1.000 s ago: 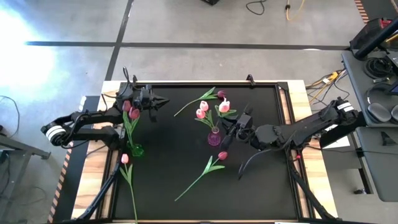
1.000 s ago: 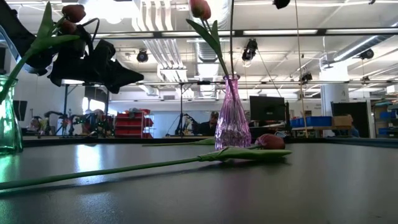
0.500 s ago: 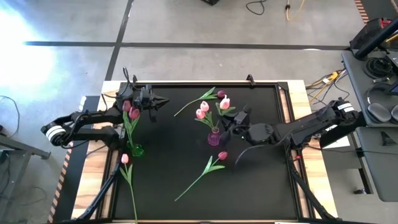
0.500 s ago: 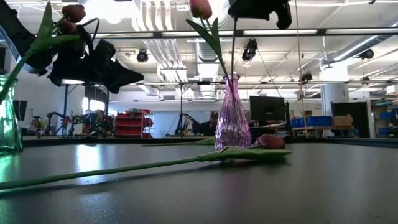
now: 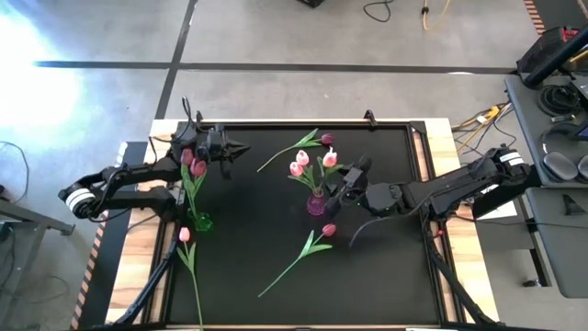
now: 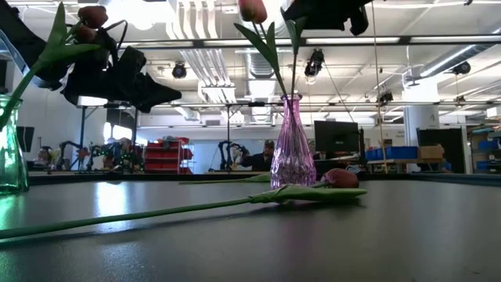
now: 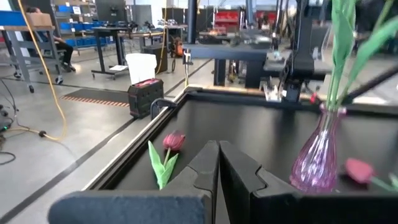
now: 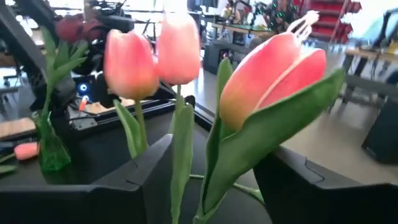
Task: Sort flowers into vase by color
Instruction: Put the pink tulip into the purple vase
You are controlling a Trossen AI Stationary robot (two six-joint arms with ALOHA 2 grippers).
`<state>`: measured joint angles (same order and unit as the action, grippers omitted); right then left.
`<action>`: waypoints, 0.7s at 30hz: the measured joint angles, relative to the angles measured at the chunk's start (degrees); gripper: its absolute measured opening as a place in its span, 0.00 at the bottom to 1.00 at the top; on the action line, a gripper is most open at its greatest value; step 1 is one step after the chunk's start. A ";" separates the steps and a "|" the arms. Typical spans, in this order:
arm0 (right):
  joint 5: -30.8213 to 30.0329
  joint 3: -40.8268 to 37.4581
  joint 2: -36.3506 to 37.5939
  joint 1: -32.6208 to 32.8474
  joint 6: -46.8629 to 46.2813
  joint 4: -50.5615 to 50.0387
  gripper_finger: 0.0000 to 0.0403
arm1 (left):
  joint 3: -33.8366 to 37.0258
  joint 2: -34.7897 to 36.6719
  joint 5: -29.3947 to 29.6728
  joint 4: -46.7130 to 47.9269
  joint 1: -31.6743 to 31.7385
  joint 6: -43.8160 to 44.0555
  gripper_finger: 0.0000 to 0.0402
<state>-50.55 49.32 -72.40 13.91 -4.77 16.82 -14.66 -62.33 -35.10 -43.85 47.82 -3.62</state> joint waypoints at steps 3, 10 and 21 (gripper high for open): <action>0.00 0.02 1.37 1.14 2.06 -0.16 0.51 | -1.33 2.29 0.01 5.00 0.16 -3.02 0.00; 0.01 0.06 7.05 3.70 3.68 -7.55 0.45 | -10.33 10.94 0.50 29.36 1.41 -10.48 0.00; 0.02 0.06 11.62 4.60 3.30 -16.74 0.24 | -28.20 18.92 9.08 56.55 0.88 -16.87 0.00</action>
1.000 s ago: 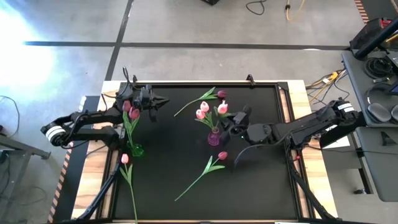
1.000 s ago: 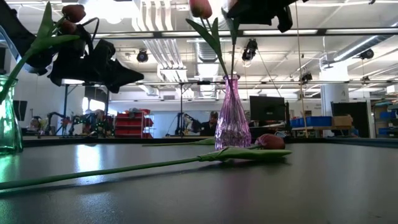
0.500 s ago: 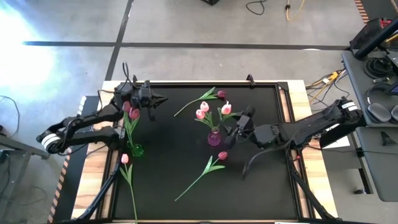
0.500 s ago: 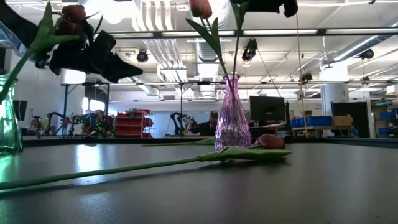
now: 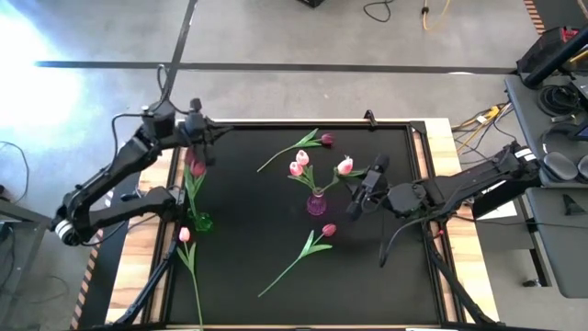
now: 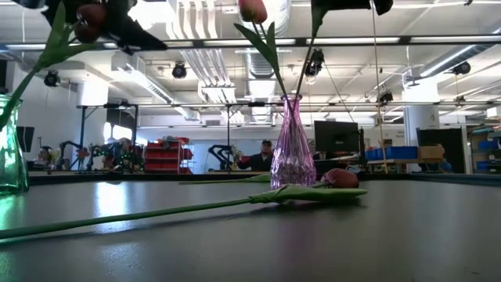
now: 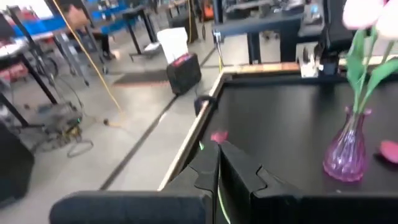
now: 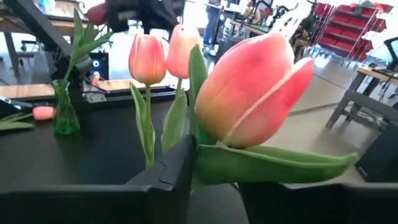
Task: Sort flowers into vase by color
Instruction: Put the pink tulip into the purple vase
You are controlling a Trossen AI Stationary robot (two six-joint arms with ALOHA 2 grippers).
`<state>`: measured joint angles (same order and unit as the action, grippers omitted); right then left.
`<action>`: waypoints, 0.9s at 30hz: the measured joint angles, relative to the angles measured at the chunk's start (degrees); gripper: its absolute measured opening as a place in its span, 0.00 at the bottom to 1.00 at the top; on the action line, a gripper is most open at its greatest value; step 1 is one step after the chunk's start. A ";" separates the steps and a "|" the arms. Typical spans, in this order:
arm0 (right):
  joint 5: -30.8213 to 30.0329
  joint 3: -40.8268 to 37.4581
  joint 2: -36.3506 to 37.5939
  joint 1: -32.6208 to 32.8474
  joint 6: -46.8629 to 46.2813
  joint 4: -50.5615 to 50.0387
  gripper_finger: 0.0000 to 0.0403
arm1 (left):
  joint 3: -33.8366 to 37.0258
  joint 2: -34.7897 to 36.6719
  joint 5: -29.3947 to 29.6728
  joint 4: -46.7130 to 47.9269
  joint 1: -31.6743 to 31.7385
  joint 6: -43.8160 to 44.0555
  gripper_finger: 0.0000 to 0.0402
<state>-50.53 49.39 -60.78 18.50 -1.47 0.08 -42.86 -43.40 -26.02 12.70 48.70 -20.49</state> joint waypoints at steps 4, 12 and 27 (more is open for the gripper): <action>0.00 0.00 0.07 0.02 1.70 -0.32 0.18 | -3.74 1.44 1.60 2.41 -0.30 1.48 0.00; 2.31 -0.19 1.92 -0.17 5.70 -4.92 0.04 | -18.04 3.08 10.64 16.51 -2.87 1.98 0.00; 7.24 -2.85 5.13 -2.32 14.00 -4.36 0.02 | -35.55 5.50 15.69 57.27 -13.47 13.35 0.00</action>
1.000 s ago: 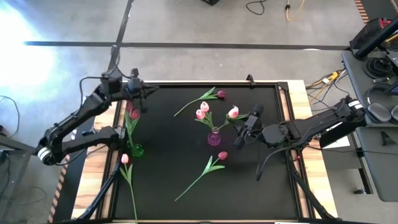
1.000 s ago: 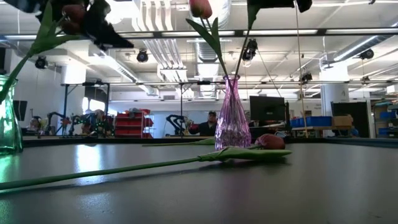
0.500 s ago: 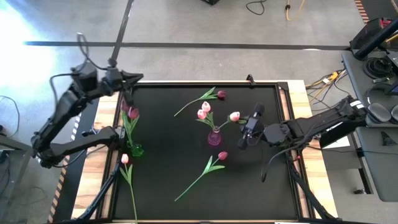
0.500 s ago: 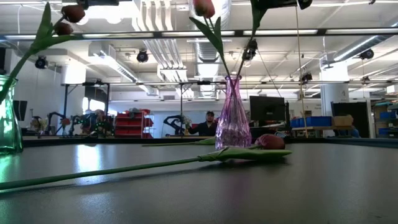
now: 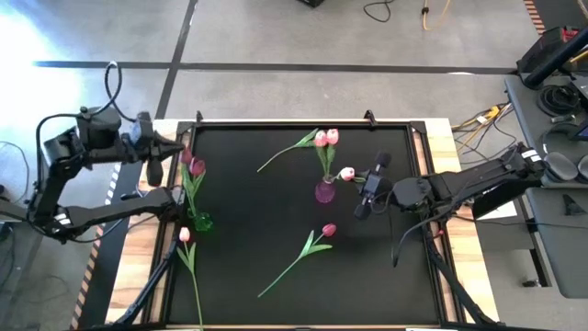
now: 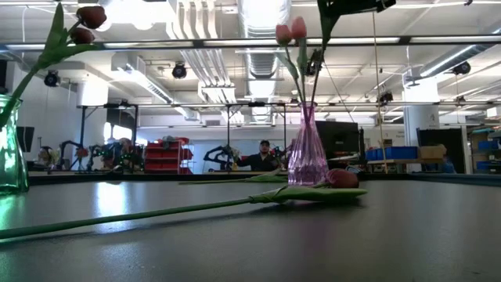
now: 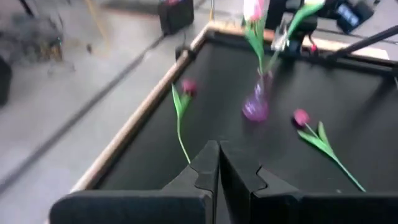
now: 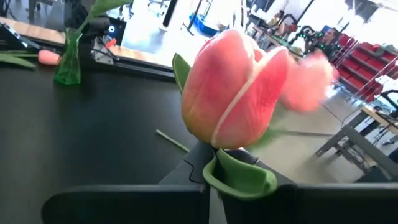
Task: Sort flowers into vase by color
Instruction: Put the pink tulip into the purple vase
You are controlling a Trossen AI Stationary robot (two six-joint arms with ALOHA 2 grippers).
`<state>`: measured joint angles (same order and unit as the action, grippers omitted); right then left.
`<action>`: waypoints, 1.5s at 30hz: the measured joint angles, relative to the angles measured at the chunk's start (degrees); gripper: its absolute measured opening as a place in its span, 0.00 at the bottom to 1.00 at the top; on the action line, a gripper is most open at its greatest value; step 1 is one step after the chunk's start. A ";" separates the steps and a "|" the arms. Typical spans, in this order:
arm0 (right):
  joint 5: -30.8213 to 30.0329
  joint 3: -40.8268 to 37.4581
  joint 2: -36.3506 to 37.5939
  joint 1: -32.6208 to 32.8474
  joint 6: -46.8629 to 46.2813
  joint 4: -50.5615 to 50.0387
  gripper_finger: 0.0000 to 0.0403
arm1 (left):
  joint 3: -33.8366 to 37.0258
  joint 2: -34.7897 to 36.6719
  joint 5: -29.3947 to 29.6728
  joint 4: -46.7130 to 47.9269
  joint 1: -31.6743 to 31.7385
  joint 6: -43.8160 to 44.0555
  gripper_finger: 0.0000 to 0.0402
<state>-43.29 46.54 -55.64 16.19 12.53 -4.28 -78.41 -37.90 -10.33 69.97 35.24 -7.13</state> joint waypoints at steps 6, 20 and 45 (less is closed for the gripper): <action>1.58 -0.69 0.32 0.00 1.08 2.89 0.02 | 2.24 2.49 3.32 2.43 -0.34 2.16 0.00; -4.59 0.20 -2.33 0.00 -5.75 2.48 0.23 | 4.18 3.35 3.19 -0.96 -0.34 -0.11 0.00; -5.84 13.86 -2.18 0.04 -28.50 -35.89 0.64 | 4.33 1.51 3.28 2.53 -0.34 -0.67 0.00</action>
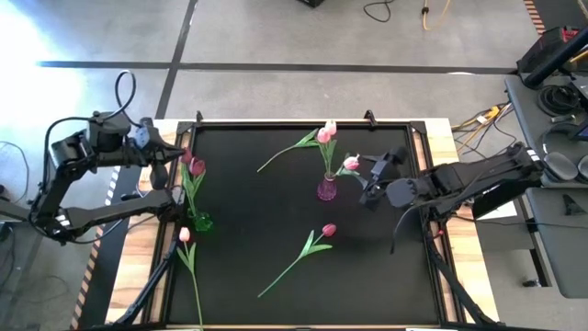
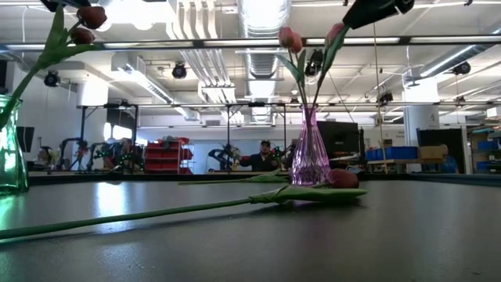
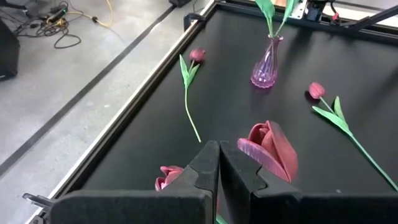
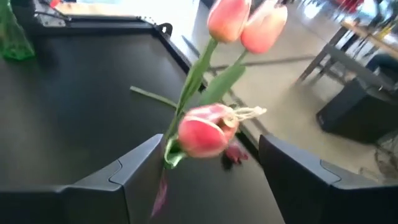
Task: Sort flowers into vase by color
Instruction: Put the pink tulip into the purple vase
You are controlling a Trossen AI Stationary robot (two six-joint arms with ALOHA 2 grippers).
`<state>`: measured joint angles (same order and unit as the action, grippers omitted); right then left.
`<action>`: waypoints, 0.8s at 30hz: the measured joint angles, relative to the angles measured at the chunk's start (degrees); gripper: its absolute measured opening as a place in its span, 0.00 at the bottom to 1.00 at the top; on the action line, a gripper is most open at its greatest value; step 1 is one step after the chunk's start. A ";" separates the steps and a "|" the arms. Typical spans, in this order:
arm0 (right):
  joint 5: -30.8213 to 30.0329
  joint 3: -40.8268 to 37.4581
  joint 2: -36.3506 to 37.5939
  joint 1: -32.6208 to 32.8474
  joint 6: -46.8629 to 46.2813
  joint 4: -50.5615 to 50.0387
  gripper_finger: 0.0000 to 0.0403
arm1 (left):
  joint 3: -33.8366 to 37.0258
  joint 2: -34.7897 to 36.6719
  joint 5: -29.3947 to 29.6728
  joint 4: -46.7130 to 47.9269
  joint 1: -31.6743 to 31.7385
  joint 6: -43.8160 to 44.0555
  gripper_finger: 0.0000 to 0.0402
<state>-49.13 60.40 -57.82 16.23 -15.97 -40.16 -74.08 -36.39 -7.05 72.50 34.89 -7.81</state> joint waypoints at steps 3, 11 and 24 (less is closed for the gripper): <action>0.22 2.86 -0.09 0.00 -4.06 -8.04 0.66 | 0.00 -0.04 -0.64 0.06 0.00 -0.10 0.00; -2.50 6.71 0.03 0.00 -10.51 -21.31 0.58 | 0.00 -0.53 -7.21 4.88 0.00 -1.32 0.00; -3.45 6.77 1.19 0.02 -9.92 -21.53 0.29 | 0.04 1.31 -16.39 12.06 0.00 -7.77 0.00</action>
<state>-52.58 67.17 -56.63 16.25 -25.89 -61.69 -74.04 -35.08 -23.44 84.56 34.89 -15.58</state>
